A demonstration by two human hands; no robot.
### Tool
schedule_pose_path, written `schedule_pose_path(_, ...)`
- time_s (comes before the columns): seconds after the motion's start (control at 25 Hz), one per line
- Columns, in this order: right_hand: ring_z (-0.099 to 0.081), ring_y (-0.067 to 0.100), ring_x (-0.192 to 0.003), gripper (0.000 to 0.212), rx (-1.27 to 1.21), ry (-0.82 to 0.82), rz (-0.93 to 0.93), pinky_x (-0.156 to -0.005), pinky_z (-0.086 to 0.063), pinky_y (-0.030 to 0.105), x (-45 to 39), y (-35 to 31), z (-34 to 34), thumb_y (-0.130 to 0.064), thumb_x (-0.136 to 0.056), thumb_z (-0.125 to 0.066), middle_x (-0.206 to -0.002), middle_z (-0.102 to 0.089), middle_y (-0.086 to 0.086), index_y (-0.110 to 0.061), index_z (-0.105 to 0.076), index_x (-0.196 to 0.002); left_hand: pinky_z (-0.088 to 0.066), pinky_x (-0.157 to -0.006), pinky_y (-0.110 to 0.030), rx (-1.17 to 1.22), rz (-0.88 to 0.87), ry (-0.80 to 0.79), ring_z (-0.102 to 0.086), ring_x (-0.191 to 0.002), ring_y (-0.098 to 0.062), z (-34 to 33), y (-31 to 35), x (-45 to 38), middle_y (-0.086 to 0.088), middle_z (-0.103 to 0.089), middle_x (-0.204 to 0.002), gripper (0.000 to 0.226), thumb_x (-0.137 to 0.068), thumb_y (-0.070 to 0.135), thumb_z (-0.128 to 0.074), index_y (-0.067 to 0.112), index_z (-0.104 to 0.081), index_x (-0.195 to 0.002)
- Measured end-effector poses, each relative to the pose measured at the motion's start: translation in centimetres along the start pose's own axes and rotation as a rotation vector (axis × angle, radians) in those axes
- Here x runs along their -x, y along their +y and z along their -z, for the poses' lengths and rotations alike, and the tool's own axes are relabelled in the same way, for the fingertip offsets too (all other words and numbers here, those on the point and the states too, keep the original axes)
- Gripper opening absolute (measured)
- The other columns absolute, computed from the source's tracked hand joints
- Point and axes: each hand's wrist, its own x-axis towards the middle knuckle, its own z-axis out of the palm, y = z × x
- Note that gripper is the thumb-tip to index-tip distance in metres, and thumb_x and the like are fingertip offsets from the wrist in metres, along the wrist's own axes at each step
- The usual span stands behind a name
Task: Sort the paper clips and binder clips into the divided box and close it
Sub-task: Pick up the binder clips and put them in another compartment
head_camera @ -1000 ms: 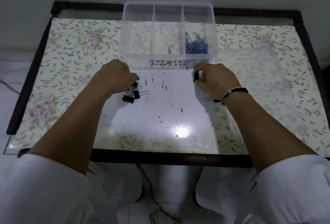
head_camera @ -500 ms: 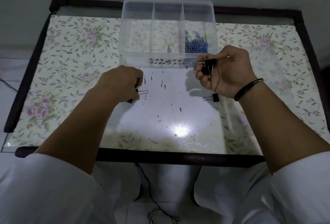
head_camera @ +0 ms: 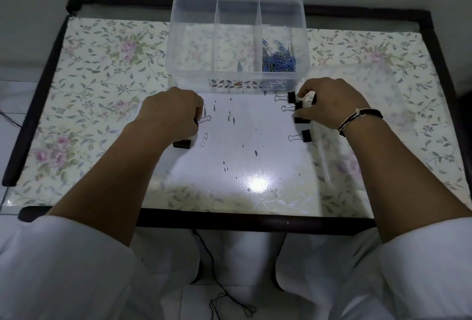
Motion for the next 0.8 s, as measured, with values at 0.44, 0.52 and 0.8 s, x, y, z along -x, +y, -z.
schedule_pose_path(0.44, -0.053, 0.013, -0.058, 0.026, -0.089, -0.189, -0.010, -0.051, -0.036, 0.025, 0.4, -1.2, 0.2, -0.034, -0.079, -0.079, -0.064, -0.061, -0.001, -0.021, -0.064, -0.062, -0.048, -0.067, -0.031, 0.112, -0.009, -0.011, -0.062, -0.086, -0.024, -0.6, -0.4, -0.8, -0.001, -0.062, -0.098, 0.024, -0.073, 0.016, -0.073, 0.018, -0.068, -0.096)
schedule_pose_path(0.52, -0.049, 0.015, -0.054, 0.026, -0.171, -0.235, -0.010, -0.053, -0.036, 0.025, 0.7, -1.2, 0.3, -0.034, -0.080, -0.077, -0.060, -0.058, -0.001, -0.014, -0.066, -0.067, -0.048, -0.064, -0.030, 0.293, -0.010, -0.049, -0.060, -0.080, -0.019, 0.1, -0.4, -0.7, -0.003, -0.064, -0.096, 0.024, -0.073, 0.019, -0.075, 0.016, -0.064, -0.094)
schedule_pose_path(0.8, -0.033, 0.012, -0.048, 0.017, -1.369, -0.397, -0.122, -0.039, -0.025, 0.020, 1.1, 0.4, 2.6, -0.002, -0.089, -0.044, -0.071, -0.053, 0.010, -0.010, -0.053, -0.077, -0.029, -0.043, -0.023, 1.533, 0.167, -0.320, -0.025, -0.043, -0.010, 2.8, -0.1, 0.1, -0.010, -0.071, -0.083, 0.033, -0.083, -0.013, -0.041, 0.018, -0.044, -0.075)
